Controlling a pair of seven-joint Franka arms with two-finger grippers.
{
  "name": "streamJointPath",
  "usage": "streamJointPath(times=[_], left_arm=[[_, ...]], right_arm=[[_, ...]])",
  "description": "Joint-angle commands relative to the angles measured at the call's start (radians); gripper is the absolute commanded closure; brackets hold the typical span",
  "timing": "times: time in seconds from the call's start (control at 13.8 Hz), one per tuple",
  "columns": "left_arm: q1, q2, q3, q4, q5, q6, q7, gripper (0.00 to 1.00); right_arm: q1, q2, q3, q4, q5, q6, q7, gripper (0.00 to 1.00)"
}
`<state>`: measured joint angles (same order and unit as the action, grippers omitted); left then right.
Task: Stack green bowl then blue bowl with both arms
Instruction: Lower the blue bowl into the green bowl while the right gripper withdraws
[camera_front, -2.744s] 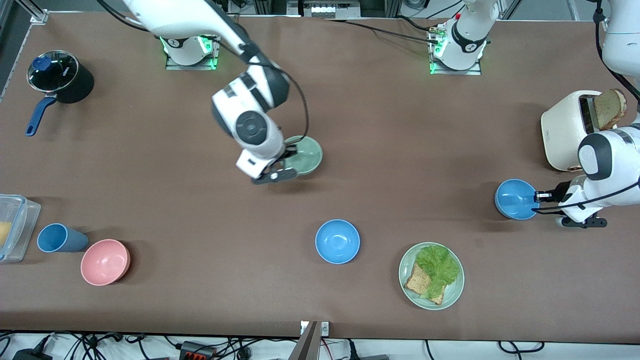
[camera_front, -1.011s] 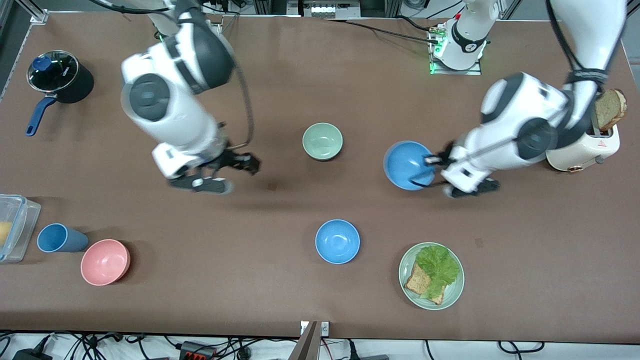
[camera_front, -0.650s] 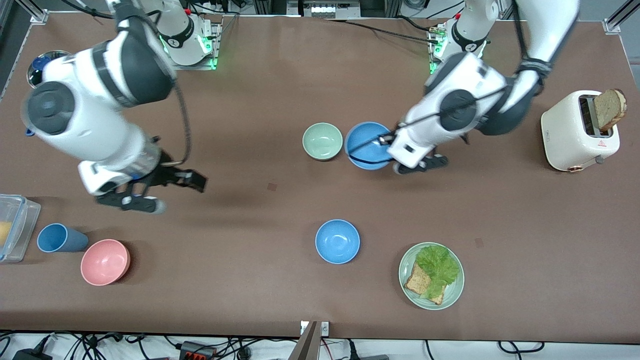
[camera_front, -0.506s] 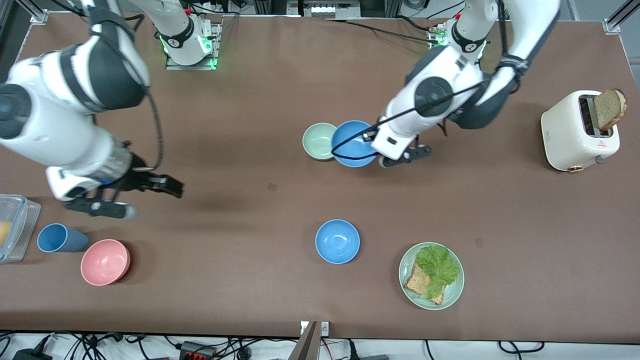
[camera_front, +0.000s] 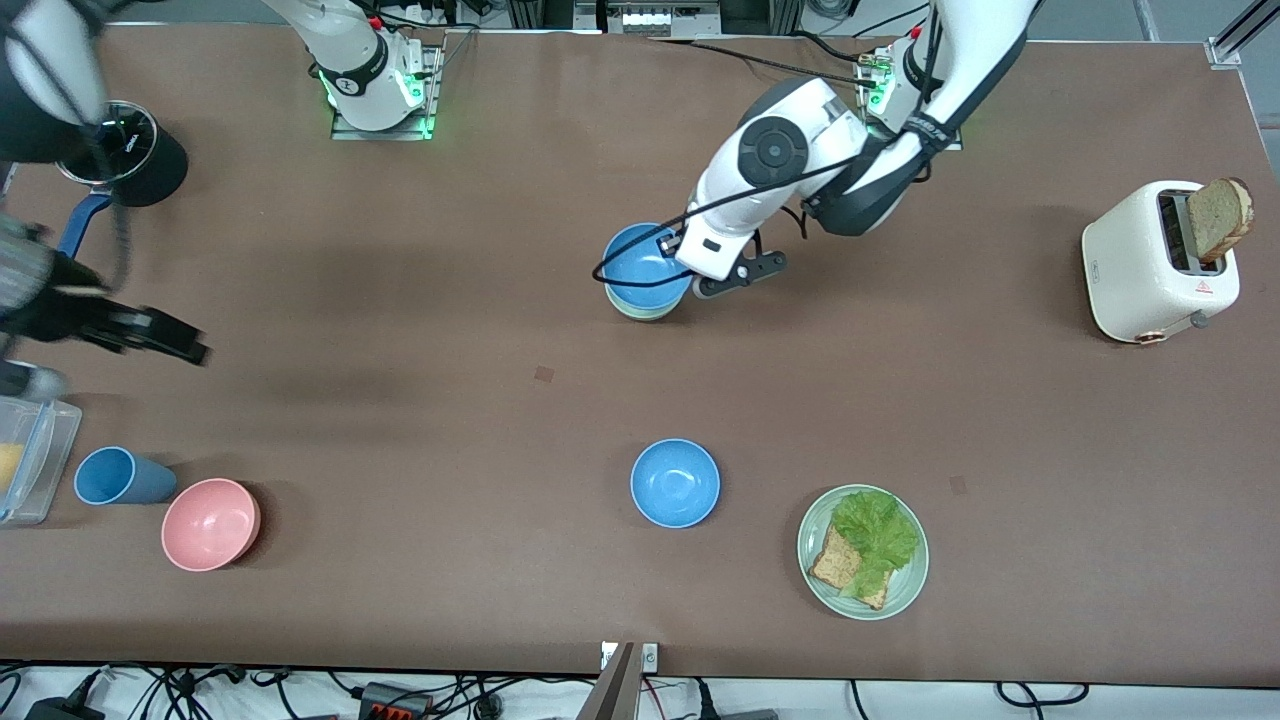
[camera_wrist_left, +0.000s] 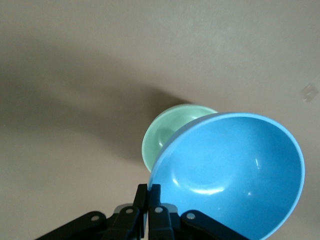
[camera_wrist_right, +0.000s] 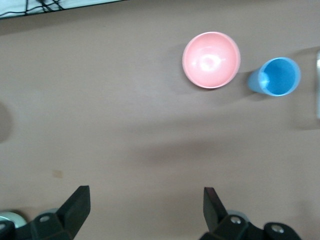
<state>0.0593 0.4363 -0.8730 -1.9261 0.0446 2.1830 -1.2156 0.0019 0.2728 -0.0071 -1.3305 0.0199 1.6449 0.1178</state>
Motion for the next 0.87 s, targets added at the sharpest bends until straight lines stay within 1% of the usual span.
streamJointPath(times=[0.0, 0.14, 0.43, 0.51, 0.58, 0.65, 0.79], left_arm=[[-0.012, 0.018, 0.000, -0.014, 0.061, 0.023, -0.030, 0.99], [-0.018, 0.033, 0.000, -0.014, 0.115, 0.024, -0.079, 0.99], [-0.026, 0.078, 0.003, -0.008, 0.204, 0.029, -0.114, 0.99], [-0.029, 0.088, 0.003, -0.008, 0.233, 0.027, -0.140, 0.99], [-0.035, 0.099, 0.003, -0.008, 0.254, 0.029, -0.156, 0.99], [-0.035, 0.105, 0.003, -0.007, 0.261, 0.029, -0.156, 0.99], [-0.036, 0.110, 0.003, -0.005, 0.261, 0.029, -0.156, 0.99]], right_arm=[[-0.005, -0.059, -0.037, -0.054, -0.008, -0.026, -0.116, 0.00], [-0.026, -0.095, -0.033, -0.108, -0.009, -0.014, -0.122, 0.00], [-0.033, -0.109, -0.030, -0.110, -0.015, -0.030, -0.135, 0.00], [-0.030, -0.124, -0.030, -0.125, -0.018, -0.037, -0.136, 0.00], [-0.028, -0.159, -0.028, -0.172, -0.032, -0.037, -0.135, 0.00], [-0.028, -0.215, -0.025, -0.252, -0.053, -0.017, -0.135, 0.00], [-0.028, -0.314, -0.025, -0.385, -0.058, 0.024, -0.135, 0.00]])
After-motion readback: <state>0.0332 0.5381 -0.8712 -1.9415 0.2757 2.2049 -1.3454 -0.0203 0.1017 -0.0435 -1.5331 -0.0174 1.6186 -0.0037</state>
